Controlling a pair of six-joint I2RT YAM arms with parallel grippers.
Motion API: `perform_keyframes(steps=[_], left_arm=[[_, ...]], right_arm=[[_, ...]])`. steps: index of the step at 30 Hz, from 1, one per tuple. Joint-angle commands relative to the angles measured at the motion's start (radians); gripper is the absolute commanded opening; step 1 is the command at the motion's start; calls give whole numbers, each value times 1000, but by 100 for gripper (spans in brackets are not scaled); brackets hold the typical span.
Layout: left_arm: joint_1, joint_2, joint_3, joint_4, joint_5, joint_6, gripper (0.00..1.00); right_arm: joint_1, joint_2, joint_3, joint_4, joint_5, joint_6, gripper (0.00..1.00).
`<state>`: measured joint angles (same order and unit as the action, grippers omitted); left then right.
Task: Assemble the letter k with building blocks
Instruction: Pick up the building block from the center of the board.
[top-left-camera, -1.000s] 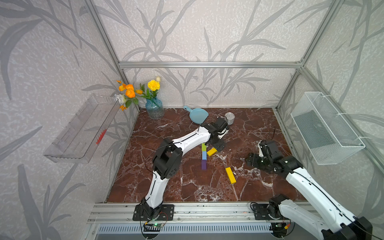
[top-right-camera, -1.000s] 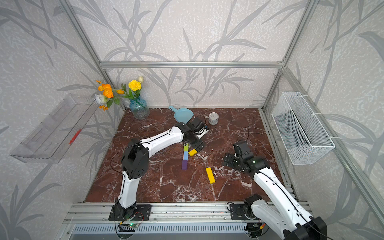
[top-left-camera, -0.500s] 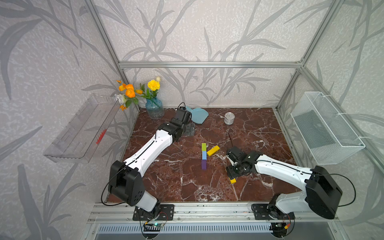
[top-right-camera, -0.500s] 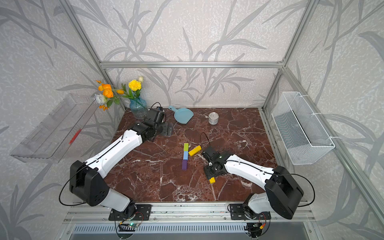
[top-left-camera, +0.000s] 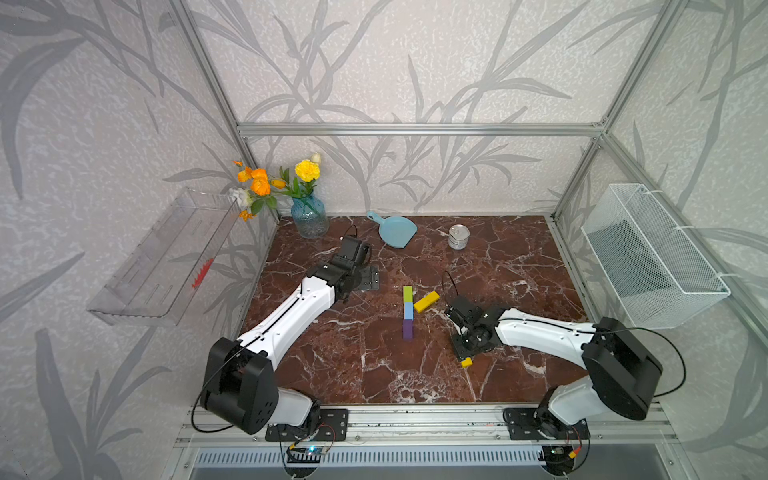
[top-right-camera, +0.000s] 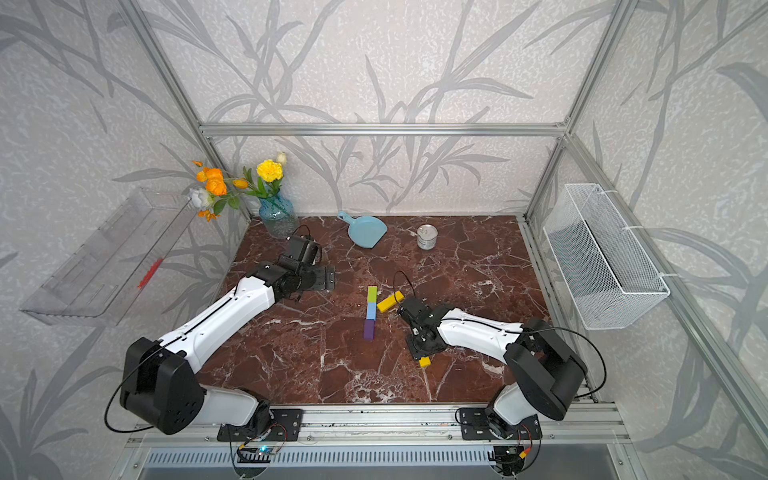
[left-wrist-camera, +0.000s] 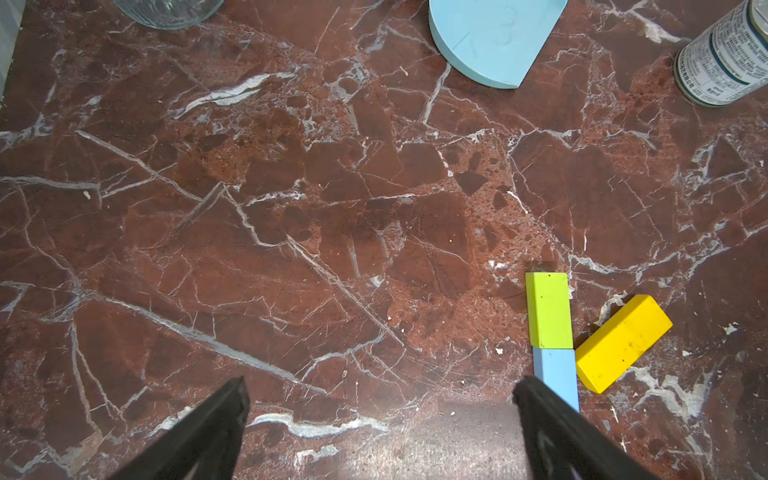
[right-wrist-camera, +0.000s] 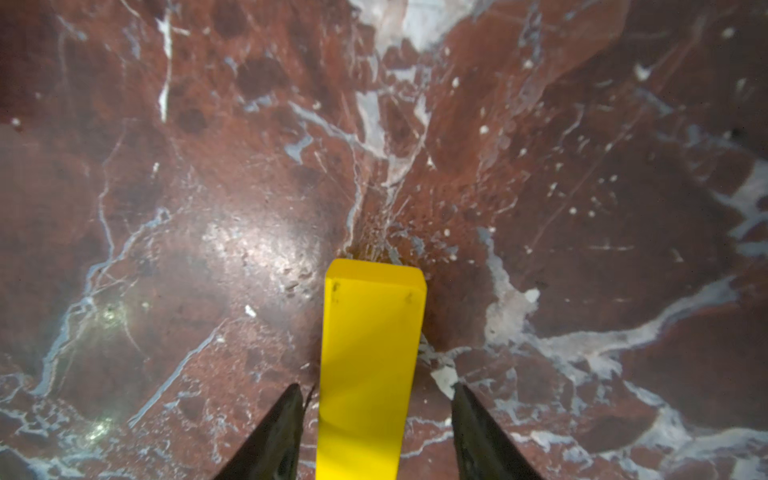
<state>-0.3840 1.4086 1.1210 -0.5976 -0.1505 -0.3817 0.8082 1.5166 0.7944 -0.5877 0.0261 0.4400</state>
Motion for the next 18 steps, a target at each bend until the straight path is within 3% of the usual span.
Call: perform_keyframes(steps=[1,5,7,11,14,18], left_arm=[[13,-16,5,1,3,-19,100],[21,-17,7,1,17,-19,100],[24,-18,7,2,21,-19,100],[29,-14,8,-2,22,-14,100],[33,-14,17,-12,26,-10,100],[38,-15,36,-37,29,12,100]], right_arm=[[8,21,-7,11,18,-4,50],[8,37,-13,28,18,-13,48],[8,33,-13,26,19,-19,43],[8,-2,1,2,39,-54,14],[8,-12,47,-40,39,-139,0],[8,22,127,-75,12,-270,0]])
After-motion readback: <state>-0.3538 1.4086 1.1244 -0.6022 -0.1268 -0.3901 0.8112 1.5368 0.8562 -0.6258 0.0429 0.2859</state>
